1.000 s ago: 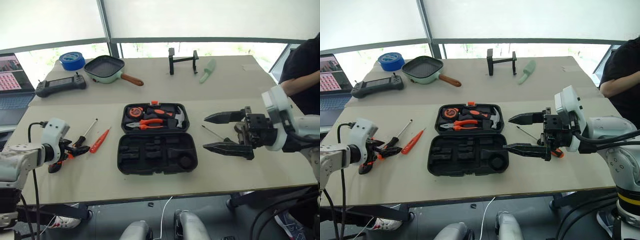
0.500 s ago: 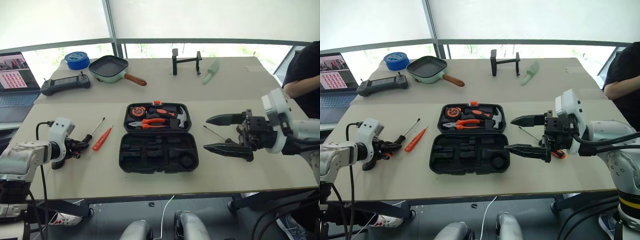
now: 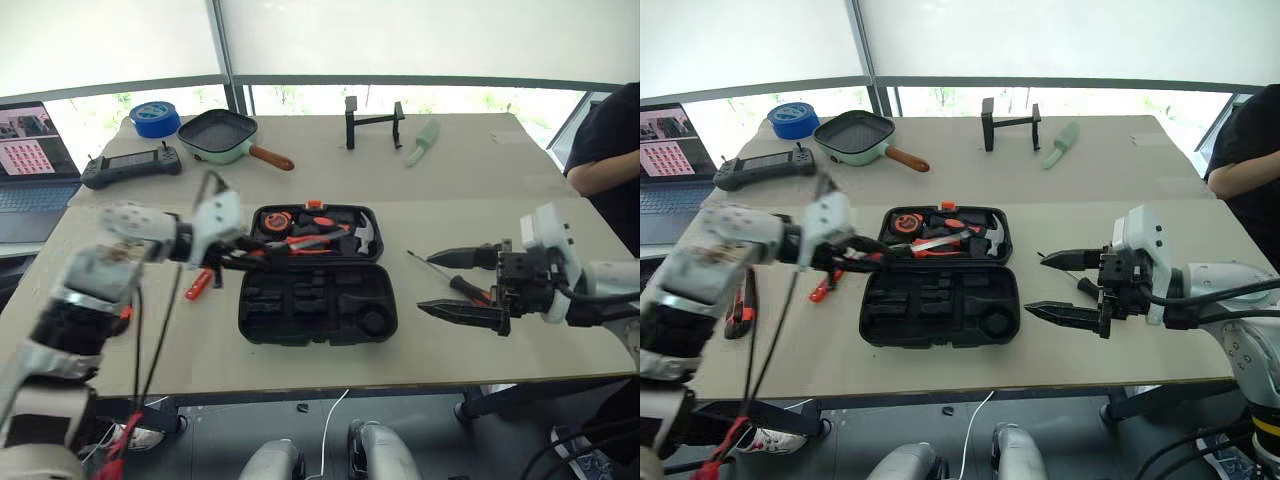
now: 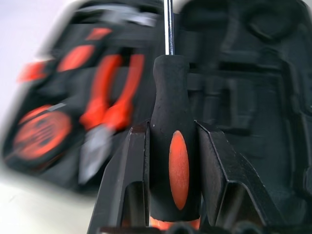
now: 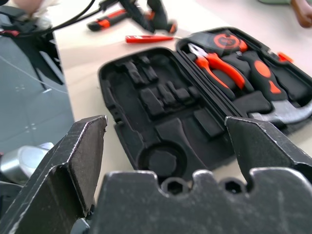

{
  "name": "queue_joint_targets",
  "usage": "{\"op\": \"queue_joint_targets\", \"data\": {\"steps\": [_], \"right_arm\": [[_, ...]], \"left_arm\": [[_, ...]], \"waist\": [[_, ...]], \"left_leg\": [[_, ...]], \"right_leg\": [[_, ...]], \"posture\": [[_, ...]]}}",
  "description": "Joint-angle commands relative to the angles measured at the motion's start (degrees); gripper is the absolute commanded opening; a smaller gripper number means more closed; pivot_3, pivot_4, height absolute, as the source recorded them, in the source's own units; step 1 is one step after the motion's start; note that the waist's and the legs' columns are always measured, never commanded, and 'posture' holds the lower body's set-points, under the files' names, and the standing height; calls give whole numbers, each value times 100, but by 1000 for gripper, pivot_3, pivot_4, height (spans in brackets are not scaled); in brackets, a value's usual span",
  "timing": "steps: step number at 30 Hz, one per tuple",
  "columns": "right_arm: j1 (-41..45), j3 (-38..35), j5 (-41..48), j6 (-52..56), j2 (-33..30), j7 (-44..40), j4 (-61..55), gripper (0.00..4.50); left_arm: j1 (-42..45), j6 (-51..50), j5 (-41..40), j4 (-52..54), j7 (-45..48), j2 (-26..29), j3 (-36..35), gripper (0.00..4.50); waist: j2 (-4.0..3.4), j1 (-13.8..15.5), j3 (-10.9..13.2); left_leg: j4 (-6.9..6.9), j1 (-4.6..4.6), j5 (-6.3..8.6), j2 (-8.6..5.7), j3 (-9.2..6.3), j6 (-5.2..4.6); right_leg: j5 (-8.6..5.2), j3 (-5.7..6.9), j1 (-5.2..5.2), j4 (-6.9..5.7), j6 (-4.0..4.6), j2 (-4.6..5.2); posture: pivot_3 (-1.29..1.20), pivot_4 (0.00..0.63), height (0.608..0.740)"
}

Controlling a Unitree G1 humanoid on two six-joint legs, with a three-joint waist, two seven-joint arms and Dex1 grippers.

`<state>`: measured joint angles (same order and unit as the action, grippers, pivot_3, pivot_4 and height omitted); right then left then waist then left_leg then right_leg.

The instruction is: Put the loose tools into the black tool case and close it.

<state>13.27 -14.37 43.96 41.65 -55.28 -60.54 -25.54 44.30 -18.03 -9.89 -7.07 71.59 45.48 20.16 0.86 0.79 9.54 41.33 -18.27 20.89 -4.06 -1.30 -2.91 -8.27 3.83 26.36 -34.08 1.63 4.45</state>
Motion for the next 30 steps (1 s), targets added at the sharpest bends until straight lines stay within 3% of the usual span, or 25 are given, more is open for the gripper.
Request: {"op": "queue_joint_targets", "data": {"steps": [1, 8, 18, 19, 26, 29, 30], "right_arm": [[-175, -286, 16, -105, -24, 125, -297, 4500], [-426, -489, 107, -91, 39, 372, -500, 4500], [-443, -504, 124, -128, 119, 512, -584, 4500], [-423, -493, 120, -131, 114, 510, -573, 4500], [-386, -437, 88, -157, 76, 436, -529, 4500], [-384, -409, 74, -164, 94, 426, -533, 4500], [-377, -398, 75, -163, 100, 426, -534, 4500]], "left_arm": [[427, 532, 631, -638, 4, -342, 323, 870], [761, 976, 1142, -1535, 3, -851, 440, 870], [753, 1152, 1323, -1749, 217, -862, 298, 870], [754, 1137, 1326, -1743, 217, -874, 287, 1872], [936, 562, 1004, -1345, 371, -992, -5, 4167], [966, 504, 998, -1248, 394, -1032, -61, 4167], [973, 501, 994, -1252, 382, -1063, -80, 3700]], "waist": [[0, 4, 0], [3, 1, 1], [3, 37, 2], [3, 38, 2], [3, 94, 2], [3, 96, 2], [3, 96, 2]], "left_leg": [[0, -7, -1, 1, -1, -2], [27, -23, 10, 1, -1, -27], [40, -26, 16, 0, -2, -38], [40, -26, 16, 0, -2, -39], [49, -30, 18, -1, -3, -42], [50, -32, 19, -1, -2, -45], [50, -32, 20, -1, -2, -45]], "right_leg": [[0, 0, 3, 1, 0, -1], [5, 1, 10, 1, -8, 0], [10, -2, 7, 1, -17, 0], [10, -2, 6, 1, -17, 0], [12, -2, 5, 1, -20, -1], [12, -2, 5, 2, -22, -2], [12, -2, 5, 2, -22, -2]], "posture": [[0, 150, 740], [0, 150, 740], [0, 150, 740], [0, 150, 740], [0, 150, 740], [0, 150, 740], [0, 150, 740]]}}
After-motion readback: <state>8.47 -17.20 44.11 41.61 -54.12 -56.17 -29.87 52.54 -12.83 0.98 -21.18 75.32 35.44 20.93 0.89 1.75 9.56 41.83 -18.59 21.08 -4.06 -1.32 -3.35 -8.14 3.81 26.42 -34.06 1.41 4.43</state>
